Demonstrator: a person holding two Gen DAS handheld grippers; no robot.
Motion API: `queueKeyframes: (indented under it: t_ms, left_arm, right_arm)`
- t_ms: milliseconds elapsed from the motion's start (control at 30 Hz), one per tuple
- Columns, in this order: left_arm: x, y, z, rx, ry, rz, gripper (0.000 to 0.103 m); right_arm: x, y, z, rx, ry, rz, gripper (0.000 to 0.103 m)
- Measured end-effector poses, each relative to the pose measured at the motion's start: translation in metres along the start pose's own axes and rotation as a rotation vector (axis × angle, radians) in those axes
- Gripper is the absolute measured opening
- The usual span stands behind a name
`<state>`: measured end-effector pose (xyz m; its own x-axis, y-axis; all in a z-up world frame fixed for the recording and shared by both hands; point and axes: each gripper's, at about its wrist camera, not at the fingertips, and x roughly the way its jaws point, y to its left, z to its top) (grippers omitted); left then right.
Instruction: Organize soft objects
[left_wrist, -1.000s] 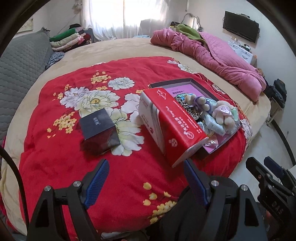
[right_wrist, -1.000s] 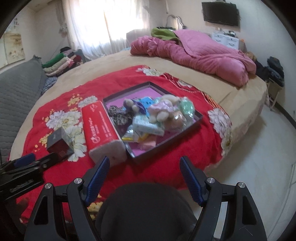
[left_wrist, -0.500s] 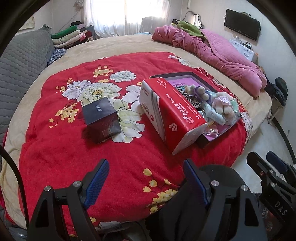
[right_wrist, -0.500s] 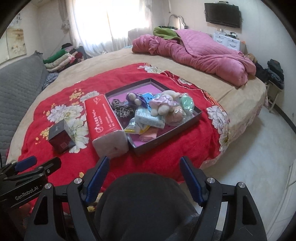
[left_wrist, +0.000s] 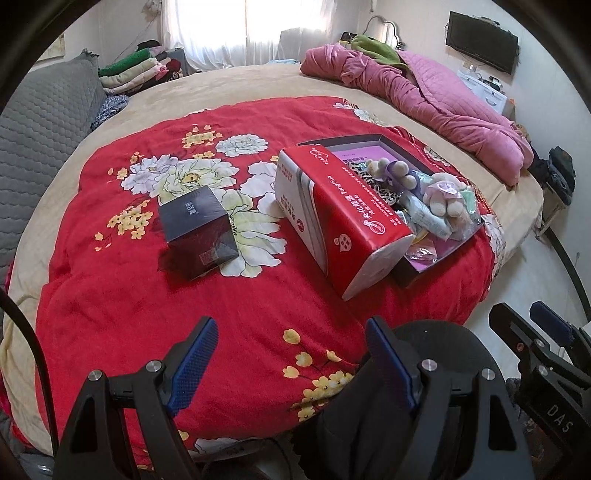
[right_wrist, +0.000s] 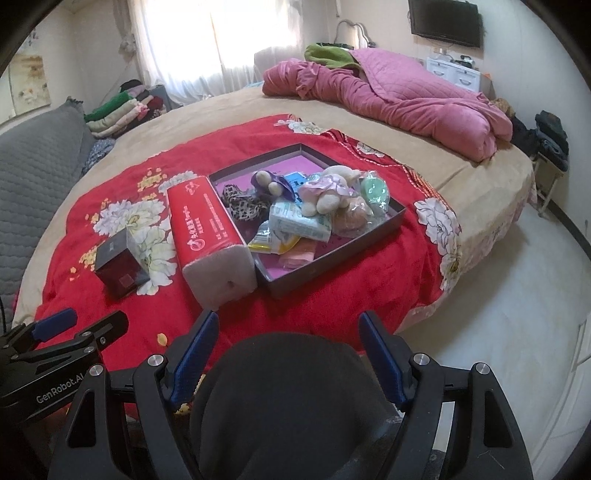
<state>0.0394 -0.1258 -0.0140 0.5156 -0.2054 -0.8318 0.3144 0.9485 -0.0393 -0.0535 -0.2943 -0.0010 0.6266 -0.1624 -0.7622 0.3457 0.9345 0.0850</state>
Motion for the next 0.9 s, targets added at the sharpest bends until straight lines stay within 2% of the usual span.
queueKeyframes:
  t_ms: [900]
  left_arm:
    - [0.011,-0.002,-0.002,0.019,0.033,0.025,0.081]
  right_arm:
    - [0.002,0.002,0.002,-0.01,0.0,-0.002,0.079]
